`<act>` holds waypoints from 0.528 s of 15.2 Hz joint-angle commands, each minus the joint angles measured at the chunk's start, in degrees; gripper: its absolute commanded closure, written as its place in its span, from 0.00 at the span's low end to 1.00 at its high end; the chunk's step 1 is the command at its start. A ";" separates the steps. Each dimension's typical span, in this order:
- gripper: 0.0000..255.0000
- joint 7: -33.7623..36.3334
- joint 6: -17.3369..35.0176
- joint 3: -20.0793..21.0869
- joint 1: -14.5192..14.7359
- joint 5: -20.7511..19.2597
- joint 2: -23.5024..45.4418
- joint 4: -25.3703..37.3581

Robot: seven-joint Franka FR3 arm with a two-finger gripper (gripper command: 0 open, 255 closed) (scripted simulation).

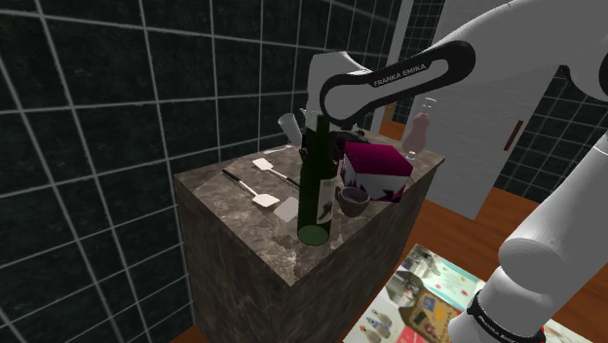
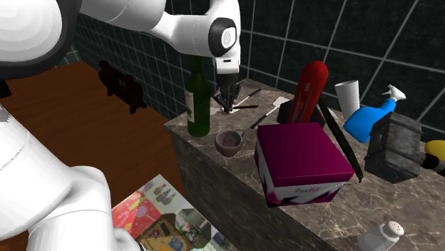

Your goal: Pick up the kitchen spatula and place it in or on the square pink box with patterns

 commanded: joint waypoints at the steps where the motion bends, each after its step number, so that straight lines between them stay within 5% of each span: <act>1: 1.00 -0.39 -1.52 -0.09 0.01 0.50 -0.81 0.82; 8: 1.00 -1.36 -6.81 -0.45 -0.06 1.44 -2.44 4.74</act>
